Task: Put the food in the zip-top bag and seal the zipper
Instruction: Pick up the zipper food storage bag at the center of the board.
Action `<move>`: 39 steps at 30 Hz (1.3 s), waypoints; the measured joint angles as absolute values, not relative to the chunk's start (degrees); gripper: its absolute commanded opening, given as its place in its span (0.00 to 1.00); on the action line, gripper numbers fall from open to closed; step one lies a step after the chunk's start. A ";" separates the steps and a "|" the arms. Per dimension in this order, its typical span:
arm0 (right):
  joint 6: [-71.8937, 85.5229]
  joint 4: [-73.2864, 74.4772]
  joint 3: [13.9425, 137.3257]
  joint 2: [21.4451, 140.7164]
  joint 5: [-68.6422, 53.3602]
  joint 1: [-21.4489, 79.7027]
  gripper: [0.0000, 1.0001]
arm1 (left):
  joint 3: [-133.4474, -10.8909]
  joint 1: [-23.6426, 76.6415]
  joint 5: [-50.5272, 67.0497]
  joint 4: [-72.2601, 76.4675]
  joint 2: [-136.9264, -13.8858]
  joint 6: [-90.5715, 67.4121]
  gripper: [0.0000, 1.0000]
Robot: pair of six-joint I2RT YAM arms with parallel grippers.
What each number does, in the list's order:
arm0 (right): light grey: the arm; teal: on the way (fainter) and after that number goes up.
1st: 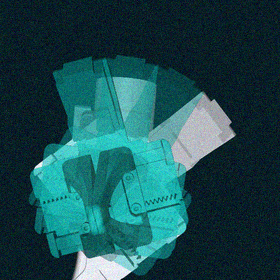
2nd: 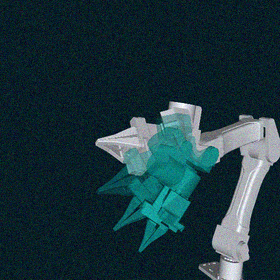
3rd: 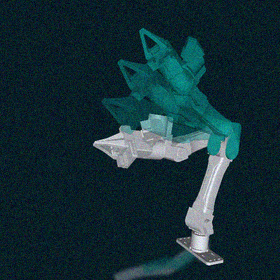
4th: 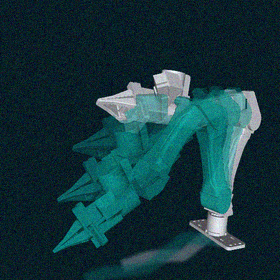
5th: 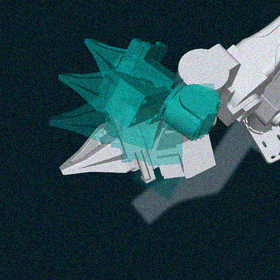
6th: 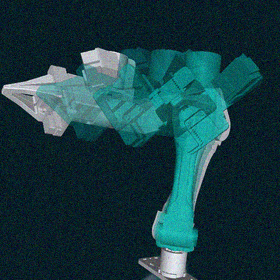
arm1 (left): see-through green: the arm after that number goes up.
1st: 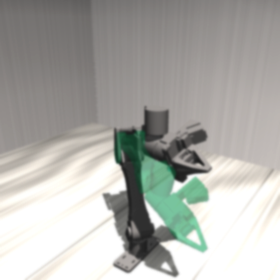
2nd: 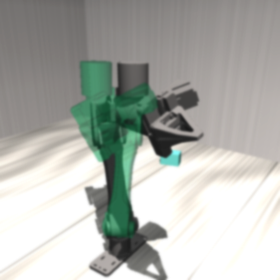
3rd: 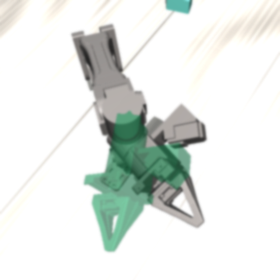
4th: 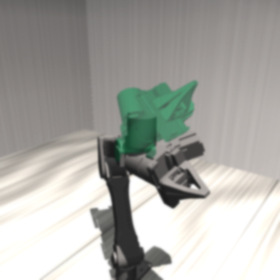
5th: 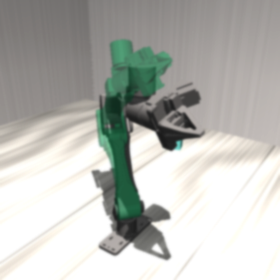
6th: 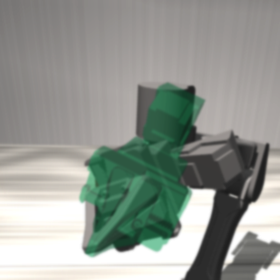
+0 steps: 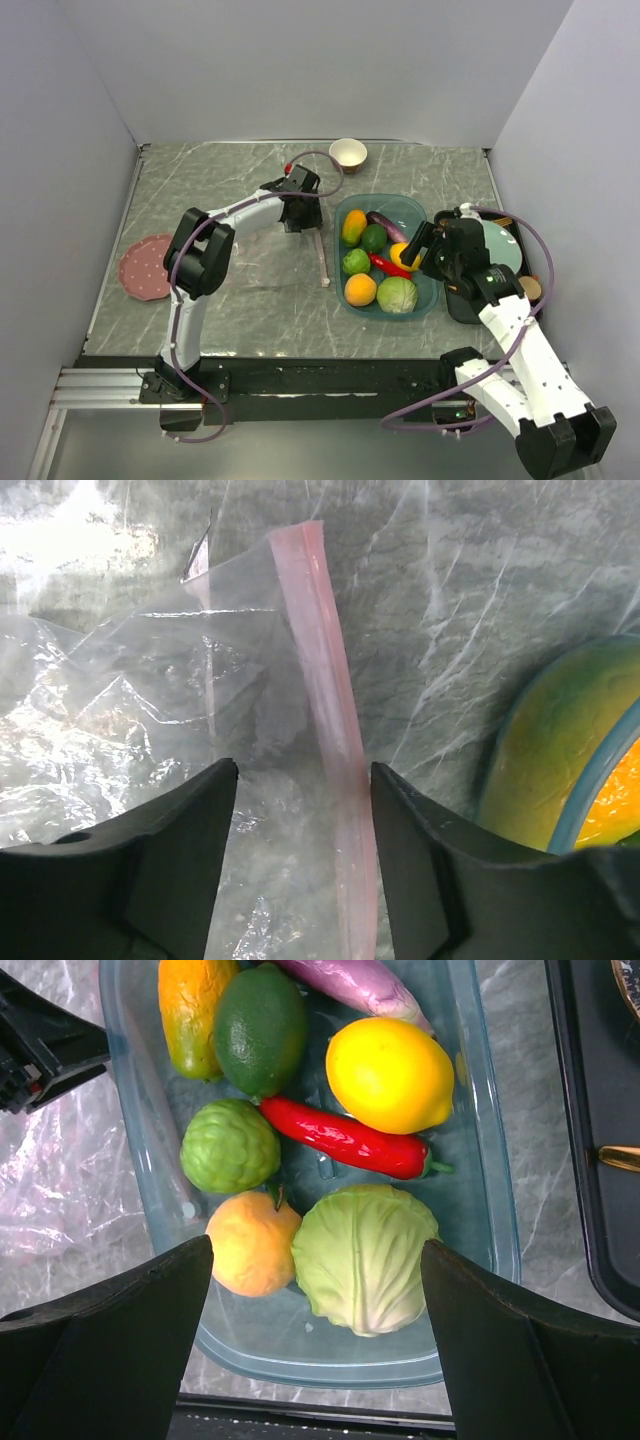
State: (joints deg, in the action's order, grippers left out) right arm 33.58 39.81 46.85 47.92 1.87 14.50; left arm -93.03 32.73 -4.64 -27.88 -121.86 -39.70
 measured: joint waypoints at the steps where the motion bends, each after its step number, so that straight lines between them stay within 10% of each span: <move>1: 33.56 39.79 46.85 48.10 1.85 14.50 0.91 | -93.01 32.73 -4.75 -27.77 -121.80 -39.66 0.52; 6: 33.58 38.72 46.87 49.41 0.43 14.50 0.90 | -90.35 32.71 -4.99 -27.22 -119.74 -39.20 0.26; 19: 34.83 33.34 46.83 52.36 -6.87 14.85 0.88 | -84.88 32.73 -4.75 -27.27 -109.75 -37.04 0.02; 39: 38.17 16.49 54.22 75.57 -17.32 31.18 0.72 | -76.14 32.82 -1.30 -27.11 -91.96 -35.53 0.06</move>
State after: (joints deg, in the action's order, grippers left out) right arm 38.17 16.49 54.22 75.57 -17.32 31.18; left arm -76.14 32.82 -1.30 -27.11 -91.96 -35.53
